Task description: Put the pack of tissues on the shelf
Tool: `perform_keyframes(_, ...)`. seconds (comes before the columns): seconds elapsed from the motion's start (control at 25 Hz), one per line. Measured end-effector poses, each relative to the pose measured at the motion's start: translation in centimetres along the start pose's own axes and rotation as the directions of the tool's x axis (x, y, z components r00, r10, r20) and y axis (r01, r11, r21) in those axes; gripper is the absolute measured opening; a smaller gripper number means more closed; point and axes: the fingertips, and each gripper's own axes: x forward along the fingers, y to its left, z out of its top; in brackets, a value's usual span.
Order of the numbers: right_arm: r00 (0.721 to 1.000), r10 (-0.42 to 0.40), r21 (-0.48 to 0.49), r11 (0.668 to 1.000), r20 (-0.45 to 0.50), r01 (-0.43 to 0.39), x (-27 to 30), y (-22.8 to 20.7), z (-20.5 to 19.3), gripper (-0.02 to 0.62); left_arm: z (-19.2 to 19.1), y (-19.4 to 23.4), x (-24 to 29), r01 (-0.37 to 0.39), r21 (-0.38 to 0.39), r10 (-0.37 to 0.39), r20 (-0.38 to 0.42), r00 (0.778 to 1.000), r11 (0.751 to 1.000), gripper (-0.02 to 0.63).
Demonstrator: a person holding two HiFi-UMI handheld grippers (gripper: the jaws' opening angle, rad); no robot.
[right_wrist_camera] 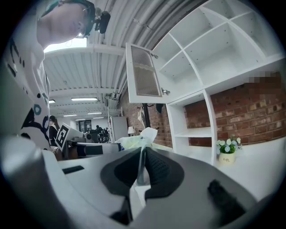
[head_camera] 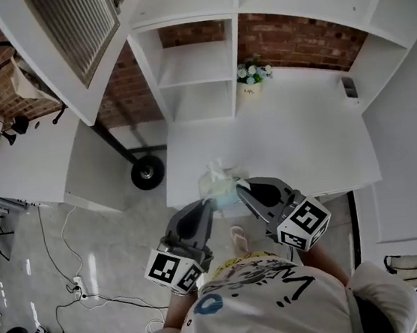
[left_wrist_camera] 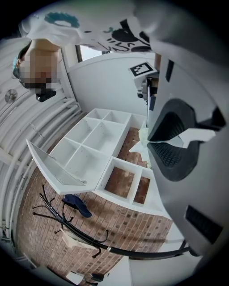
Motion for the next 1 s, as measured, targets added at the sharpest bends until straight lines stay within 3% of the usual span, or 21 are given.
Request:
perform_keyframes(0.56, 1.0, -0.009, 0.062, 0.998, 0.006, 0.008, 2.9, -8.2, 1.0, 0.029, 1.4, 3.8, 8.0, -0.033, 0.055, 0.034, -0.019, 0.999, 0.998, 0.018)
perform_keyframes(1.0, 1.0, -0.005, 0.07, 0.998, 0.017, 0.004, 4.4, -11.0, 1.7, 0.029, 2.3, 5.6, 10.9, -0.041, 0.074, 0.041, -0.006, 0.999, 0.996, 0.018)
